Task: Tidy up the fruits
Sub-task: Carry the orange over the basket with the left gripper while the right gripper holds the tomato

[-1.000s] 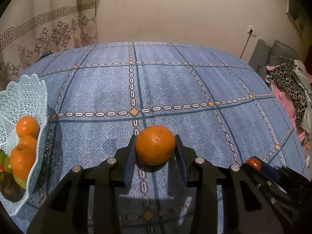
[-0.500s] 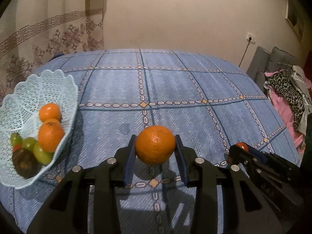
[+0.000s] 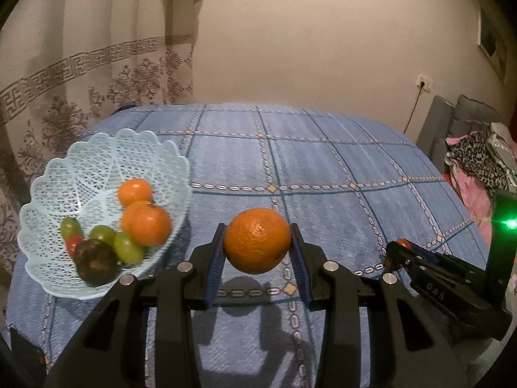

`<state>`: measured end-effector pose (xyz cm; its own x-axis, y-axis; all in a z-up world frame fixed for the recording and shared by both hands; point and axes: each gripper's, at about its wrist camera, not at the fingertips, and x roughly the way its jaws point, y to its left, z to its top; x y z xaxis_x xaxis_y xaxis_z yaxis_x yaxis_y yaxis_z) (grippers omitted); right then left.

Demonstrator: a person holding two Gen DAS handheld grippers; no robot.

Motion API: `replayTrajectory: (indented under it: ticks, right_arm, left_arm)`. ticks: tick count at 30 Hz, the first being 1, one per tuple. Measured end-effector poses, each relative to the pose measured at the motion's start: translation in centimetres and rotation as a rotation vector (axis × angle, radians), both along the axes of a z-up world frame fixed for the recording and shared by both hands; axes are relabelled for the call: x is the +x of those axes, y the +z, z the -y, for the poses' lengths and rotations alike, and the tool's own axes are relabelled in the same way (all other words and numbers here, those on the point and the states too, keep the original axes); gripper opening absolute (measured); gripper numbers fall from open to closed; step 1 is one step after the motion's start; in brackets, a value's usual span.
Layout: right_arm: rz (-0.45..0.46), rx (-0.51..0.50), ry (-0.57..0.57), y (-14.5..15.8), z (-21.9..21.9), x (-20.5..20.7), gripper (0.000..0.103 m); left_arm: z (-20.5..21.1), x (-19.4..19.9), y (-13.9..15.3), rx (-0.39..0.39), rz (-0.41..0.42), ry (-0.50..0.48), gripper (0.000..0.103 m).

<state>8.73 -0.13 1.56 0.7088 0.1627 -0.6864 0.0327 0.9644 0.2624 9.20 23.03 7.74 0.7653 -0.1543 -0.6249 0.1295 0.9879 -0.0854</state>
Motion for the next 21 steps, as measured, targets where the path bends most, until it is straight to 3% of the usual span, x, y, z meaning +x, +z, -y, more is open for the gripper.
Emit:
replayTrajectory:
  ticks: [21]
  right_arm:
    - [-0.003,-0.045,0.034,0.3,-2.9,0.0,0.025]
  left_arm:
    - [-10.2,0.0,0.8,-0.011,0.045,0.221,0.039]
